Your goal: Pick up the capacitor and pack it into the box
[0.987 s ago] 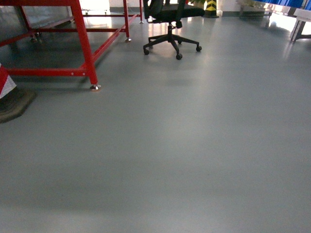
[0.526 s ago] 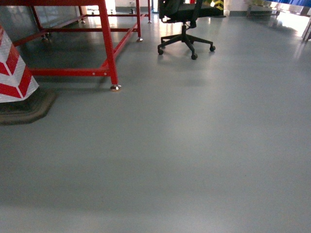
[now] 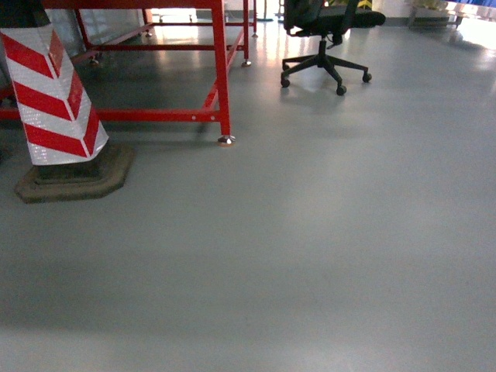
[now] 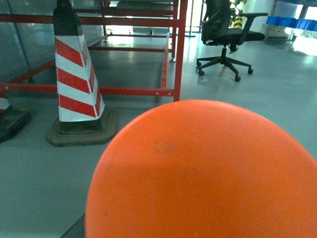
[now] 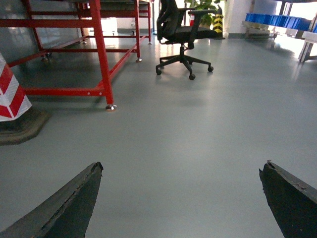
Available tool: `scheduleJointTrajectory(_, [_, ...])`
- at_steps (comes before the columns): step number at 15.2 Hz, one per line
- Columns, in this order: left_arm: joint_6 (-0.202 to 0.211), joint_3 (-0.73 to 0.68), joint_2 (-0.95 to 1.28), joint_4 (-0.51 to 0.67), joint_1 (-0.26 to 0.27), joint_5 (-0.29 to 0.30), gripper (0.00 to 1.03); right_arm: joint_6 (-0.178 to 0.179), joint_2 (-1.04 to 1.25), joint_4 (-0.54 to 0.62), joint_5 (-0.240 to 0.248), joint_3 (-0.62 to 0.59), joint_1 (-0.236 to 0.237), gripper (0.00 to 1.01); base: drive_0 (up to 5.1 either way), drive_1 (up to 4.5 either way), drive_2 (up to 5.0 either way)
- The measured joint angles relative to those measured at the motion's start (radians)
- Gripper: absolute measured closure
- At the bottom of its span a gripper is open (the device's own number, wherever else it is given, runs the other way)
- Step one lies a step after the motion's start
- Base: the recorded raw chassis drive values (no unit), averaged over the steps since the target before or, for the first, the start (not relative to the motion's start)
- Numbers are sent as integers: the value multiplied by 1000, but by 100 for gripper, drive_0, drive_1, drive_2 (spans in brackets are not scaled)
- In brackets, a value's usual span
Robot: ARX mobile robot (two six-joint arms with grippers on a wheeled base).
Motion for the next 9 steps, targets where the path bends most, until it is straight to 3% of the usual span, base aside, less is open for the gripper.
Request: scheduleJointTrajectory(9, [0, 0, 0, 0, 0, 2, 59, 0, 0, -6, 1, 0, 0, 3, -511, 235, 235])
